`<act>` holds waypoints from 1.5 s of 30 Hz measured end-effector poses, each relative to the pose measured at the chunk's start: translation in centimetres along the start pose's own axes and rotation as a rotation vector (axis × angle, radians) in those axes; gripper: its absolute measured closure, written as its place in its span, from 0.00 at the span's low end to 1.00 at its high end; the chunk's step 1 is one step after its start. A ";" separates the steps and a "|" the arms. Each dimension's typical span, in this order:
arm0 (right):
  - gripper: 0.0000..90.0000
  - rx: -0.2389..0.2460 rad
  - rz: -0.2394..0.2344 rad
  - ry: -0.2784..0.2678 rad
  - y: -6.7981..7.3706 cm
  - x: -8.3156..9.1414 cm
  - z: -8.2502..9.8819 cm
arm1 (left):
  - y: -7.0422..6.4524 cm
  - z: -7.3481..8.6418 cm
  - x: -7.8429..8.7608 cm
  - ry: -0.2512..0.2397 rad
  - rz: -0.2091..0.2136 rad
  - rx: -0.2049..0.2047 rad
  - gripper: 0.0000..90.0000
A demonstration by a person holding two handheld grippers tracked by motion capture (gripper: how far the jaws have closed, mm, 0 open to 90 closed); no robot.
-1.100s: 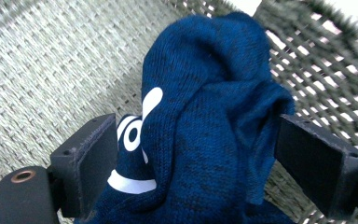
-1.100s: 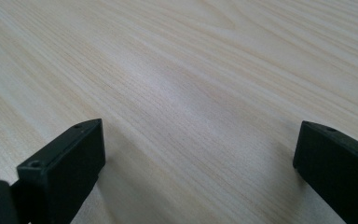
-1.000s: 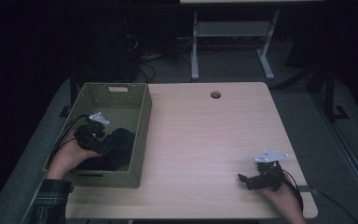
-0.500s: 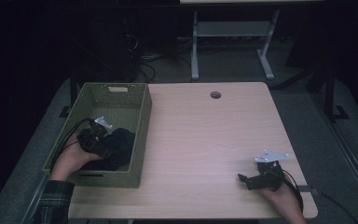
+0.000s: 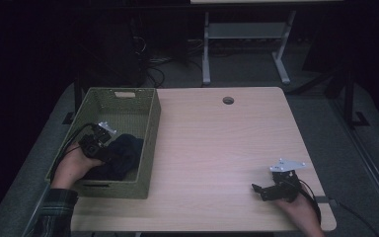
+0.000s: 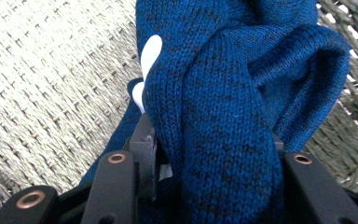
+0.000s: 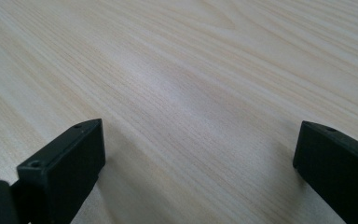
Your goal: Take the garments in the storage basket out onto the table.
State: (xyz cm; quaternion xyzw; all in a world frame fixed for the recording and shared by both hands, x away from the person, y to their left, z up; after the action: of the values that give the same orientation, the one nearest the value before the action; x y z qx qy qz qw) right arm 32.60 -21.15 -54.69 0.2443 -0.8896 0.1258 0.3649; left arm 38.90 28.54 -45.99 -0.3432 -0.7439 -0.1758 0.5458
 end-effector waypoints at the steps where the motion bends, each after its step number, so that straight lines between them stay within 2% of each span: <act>1: 0.02 0.000 0.000 -0.001 0.0 0.0 0.0 | 0.0 0.0 0.2 0.002 -0.001 0.001 0.62; 12: 0.02 0.000 0.000 0.000 0.0 0.0 0.0 | -0.2 -1.1 2.5 -0.005 -0.023 -0.017 0.62; 31: 0.02 0.000 0.000 -0.001 0.0 0.0 0.0 | -0.2 -3.6 8.5 -0.079 -0.067 -0.043 0.62; 45: 0.02 0.000 0.000 -0.003 0.0 0.0 0.0 | -1.5 -5.9 11.7 -0.127 -0.069 -0.090 0.62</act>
State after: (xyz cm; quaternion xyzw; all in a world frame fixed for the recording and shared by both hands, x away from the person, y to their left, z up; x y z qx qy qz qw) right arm 32.62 -21.14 -54.69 0.2443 -0.8901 0.1255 0.3637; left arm 39.95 27.48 -32.91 -0.3521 -0.7796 -0.2054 0.4754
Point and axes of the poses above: each handheld gripper's, and its own axes: x roughly backward along the jaws, z roughly out of its underside, y roughly to its left, the point moved 9 cm from there along -x, roughly forward along the jaws, and after that the axes turned 7 degrees about z, right-handed, at the moved point
